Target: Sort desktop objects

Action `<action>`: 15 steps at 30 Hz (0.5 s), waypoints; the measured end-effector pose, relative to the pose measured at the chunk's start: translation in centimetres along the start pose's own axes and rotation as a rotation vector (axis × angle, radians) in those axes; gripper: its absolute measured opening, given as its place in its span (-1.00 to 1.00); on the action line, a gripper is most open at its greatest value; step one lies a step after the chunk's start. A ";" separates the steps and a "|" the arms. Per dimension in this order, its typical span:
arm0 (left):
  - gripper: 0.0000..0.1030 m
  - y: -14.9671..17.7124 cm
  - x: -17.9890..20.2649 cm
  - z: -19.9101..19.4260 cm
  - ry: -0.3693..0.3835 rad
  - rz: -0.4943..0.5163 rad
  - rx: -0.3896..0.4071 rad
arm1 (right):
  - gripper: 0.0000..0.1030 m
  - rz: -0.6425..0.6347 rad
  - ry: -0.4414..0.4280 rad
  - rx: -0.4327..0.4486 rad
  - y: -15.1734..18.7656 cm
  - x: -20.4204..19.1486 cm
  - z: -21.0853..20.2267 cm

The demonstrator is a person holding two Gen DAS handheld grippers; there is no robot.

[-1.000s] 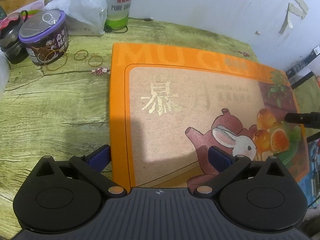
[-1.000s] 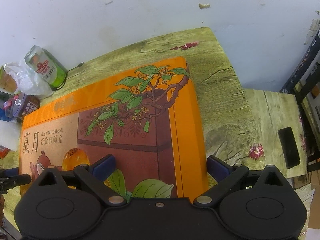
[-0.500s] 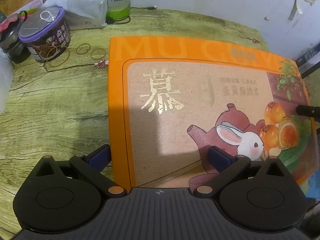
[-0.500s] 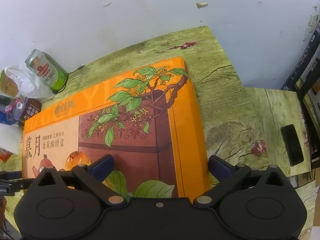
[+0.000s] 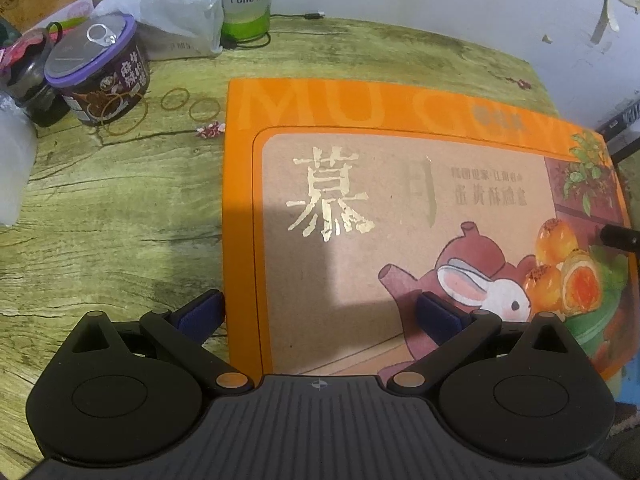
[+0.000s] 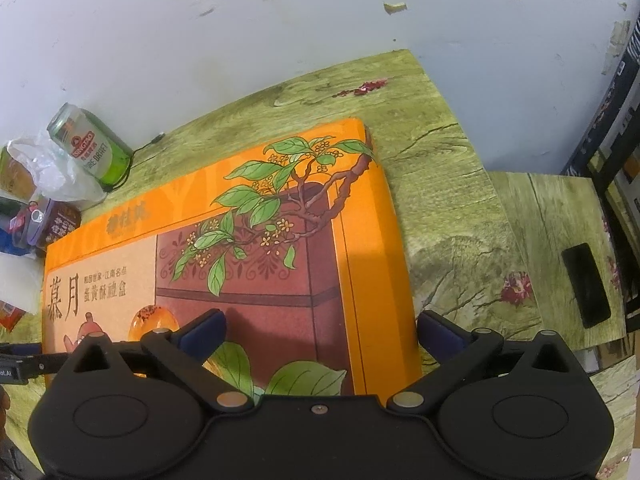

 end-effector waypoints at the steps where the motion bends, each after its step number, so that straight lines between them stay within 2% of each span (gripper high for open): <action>1: 0.98 -0.1 0.0 -0.1 -0.001 -0.002 0.005 | 0.99 -0.003 -0.001 0.002 0.0 0.0 -0.1; 9: 0.98 -0.5 -0.1 0.1 -0.027 -0.020 0.008 | 0.99 -0.030 -0.026 0.050 -0.6 -0.2 -1.5; 15: 1.00 -0.8 0.0 0.6 -0.035 -0.038 0.003 | 0.99 -0.036 -0.046 0.044 -0.8 -0.1 -1.2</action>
Point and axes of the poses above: each gripper's, at about its wrist camera, not at the fingertips, and z roughly the way its jaws point, x to its right, y to its underside, the point moved 8 cm from there along z, roughly the way its jaws point, and after that the axes turned 15 degrees about y, right-handed, at the moved point
